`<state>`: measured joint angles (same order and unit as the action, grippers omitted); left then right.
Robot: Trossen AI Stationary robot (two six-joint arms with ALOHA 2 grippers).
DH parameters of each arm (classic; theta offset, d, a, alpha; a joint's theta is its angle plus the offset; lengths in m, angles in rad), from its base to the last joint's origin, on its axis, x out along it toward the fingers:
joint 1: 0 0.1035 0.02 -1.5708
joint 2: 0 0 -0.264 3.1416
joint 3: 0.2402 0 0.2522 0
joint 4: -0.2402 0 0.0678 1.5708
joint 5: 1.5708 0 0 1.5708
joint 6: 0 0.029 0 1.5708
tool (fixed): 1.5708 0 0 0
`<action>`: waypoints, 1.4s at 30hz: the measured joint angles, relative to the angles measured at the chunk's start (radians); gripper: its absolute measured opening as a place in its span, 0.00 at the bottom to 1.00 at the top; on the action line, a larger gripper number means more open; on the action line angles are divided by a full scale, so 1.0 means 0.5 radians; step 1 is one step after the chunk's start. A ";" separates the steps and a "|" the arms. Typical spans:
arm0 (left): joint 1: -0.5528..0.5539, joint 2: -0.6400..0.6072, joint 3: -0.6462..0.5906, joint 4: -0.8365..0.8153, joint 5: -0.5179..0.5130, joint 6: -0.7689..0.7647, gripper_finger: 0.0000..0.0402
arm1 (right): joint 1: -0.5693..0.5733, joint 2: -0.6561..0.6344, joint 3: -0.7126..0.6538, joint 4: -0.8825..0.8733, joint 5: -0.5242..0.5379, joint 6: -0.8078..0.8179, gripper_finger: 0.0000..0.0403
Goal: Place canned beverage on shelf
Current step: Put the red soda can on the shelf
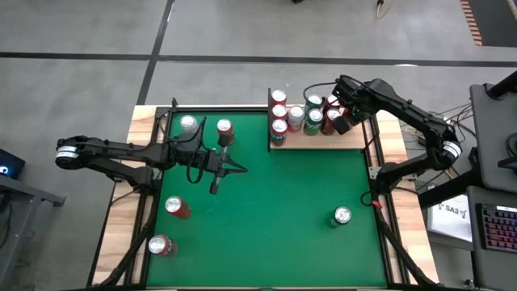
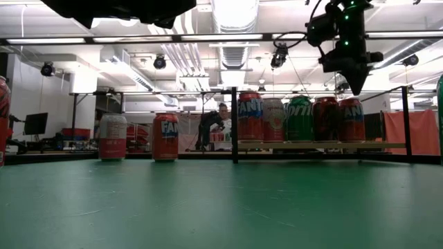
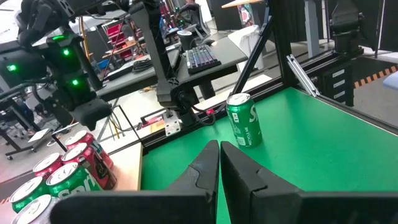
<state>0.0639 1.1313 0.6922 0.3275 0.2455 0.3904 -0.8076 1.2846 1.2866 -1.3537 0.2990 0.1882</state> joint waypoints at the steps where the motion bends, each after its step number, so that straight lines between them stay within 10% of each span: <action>1: 0.000 0.000 0.000 0.000 0.000 0.000 0.00 | 0.000 0.000 -0.005 0.007 -0.017 0.000 0.03; 42: 0.000 -0.001 0.000 0.008 0.000 -0.008 0.00 | -0.043 -0.032 0.026 0.348 0.314 0.463 0.03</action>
<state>0.0637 1.1309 0.6922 0.3314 0.2457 0.3866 -0.8291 1.2685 1.2997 -1.1797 0.4558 0.4198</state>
